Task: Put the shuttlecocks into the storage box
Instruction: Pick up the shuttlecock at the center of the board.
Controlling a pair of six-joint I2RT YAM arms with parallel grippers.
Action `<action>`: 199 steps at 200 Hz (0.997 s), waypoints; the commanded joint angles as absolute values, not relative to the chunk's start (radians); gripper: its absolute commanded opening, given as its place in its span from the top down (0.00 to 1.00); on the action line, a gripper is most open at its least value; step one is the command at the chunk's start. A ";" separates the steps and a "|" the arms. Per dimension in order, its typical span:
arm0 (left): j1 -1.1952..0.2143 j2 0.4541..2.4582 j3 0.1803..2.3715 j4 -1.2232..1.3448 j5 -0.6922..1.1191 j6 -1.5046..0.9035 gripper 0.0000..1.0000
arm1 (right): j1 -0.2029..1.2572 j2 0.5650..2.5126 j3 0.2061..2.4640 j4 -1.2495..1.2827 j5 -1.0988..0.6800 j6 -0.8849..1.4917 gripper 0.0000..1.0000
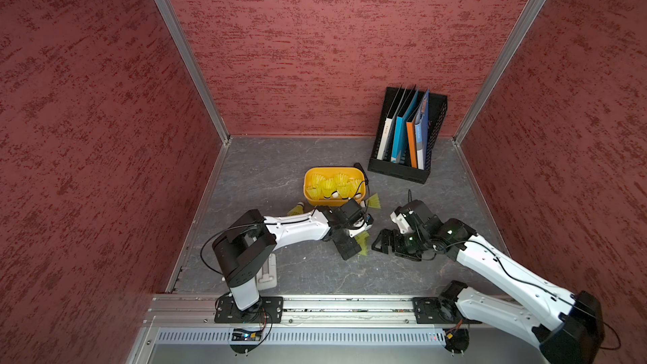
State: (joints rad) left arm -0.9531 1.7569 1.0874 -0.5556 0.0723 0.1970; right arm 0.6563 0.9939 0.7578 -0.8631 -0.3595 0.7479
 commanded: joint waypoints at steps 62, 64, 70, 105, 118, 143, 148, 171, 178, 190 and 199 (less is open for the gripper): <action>-0.933 1.701 1.050 -0.558 0.158 0.081 0.20 | 0.643 0.982 0.774 -0.873 -0.326 0.752 0.02; -0.934 1.697 1.047 -0.559 0.159 0.080 0.20 | 0.642 0.982 0.775 -0.872 -0.327 0.752 0.02; -0.934 1.686 1.042 -0.565 0.161 0.076 0.20 | 0.641 0.982 0.772 -0.870 -0.326 0.754 0.02; -0.930 1.648 1.012 -0.581 0.199 0.037 0.21 | 0.641 0.995 0.769 -0.849 -0.331 0.756 0.01; -0.930 1.646 1.003 -0.578 0.225 0.030 0.26 | 0.641 1.001 0.767 -0.841 -0.335 0.758 0.01; -0.934 1.648 0.993 -0.558 0.251 0.035 0.32 | 0.640 1.007 0.745 -0.808 -0.358 0.755 0.02; -0.935 1.652 0.992 -0.554 0.253 0.037 0.32 | 0.641 1.006 0.738 -0.799 -0.365 0.756 0.02; -0.935 1.673 0.992 -0.529 0.268 0.047 0.39 | 0.641 1.002 0.717 -0.783 -0.380 0.754 0.02; -0.934 1.683 0.992 -0.522 0.274 0.048 0.43 | 0.640 1.002 0.716 -0.784 -0.379 0.754 0.02; -0.935 1.699 0.996 -0.512 0.282 0.048 0.46 | 0.640 1.000 0.714 -0.787 -0.378 0.755 0.02; -0.935 1.708 1.000 -0.506 0.286 0.048 0.49 | 0.640 0.997 0.714 -0.788 -0.376 0.757 0.02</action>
